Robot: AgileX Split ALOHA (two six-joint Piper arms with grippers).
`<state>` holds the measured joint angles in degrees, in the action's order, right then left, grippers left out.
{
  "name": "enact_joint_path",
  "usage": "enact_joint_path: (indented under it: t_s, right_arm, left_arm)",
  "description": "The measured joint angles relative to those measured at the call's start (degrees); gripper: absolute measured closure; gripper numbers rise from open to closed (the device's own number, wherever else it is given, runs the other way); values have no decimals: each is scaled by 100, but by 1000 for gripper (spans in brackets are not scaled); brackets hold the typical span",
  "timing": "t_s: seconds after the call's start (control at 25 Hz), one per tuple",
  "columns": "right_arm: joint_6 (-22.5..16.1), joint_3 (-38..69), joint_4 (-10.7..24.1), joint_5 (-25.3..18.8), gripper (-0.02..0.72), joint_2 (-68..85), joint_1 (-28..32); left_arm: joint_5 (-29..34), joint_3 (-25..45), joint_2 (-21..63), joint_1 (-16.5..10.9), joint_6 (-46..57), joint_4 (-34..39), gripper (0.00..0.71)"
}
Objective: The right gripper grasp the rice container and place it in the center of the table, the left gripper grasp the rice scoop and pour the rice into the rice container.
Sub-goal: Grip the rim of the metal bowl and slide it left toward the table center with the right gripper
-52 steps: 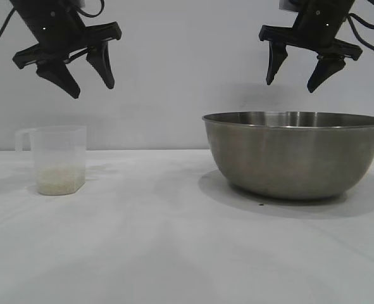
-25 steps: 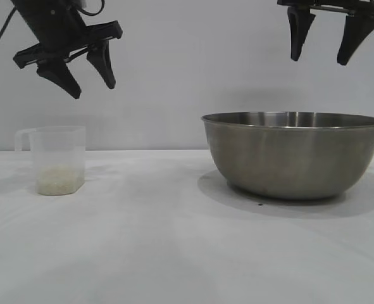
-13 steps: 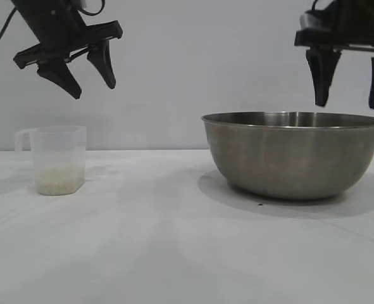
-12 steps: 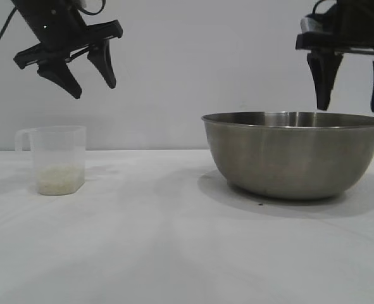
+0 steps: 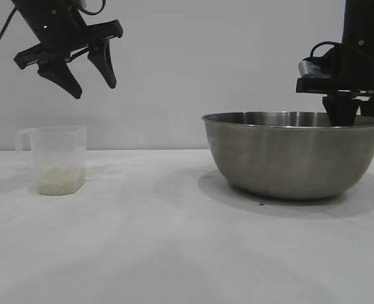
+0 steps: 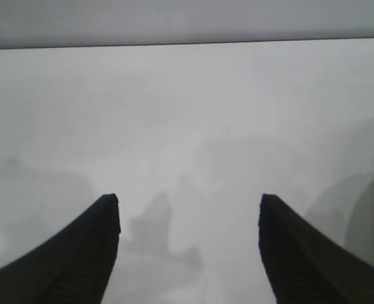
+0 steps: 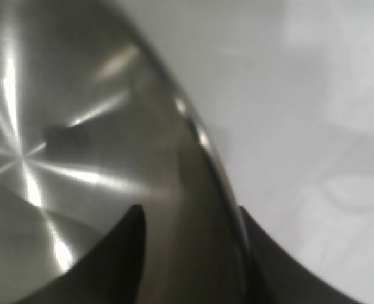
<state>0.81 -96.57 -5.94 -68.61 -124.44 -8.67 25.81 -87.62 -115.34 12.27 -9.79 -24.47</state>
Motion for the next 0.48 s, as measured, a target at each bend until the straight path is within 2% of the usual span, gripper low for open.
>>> enact_joint_path:
  t_s: [0.08, 0.12, 0.16, 0.48]
  right_arm:
    - [5, 0, 0, 10, 654, 0, 22]
    - [27, 0, -24, 10, 647, 0, 35]
    - [30, 0, -62, -1, 703, 0, 35]
    - [253, 0, -404, -82, 703, 0, 33]
  left_arm:
    - [34, 0, 0, 0, 0, 0, 294]
    - [49, 0, 0, 0, 0, 0, 294]
    - [48, 0, 0, 0, 0, 0, 294]
    - [65, 0, 0, 0, 0, 0, 294]
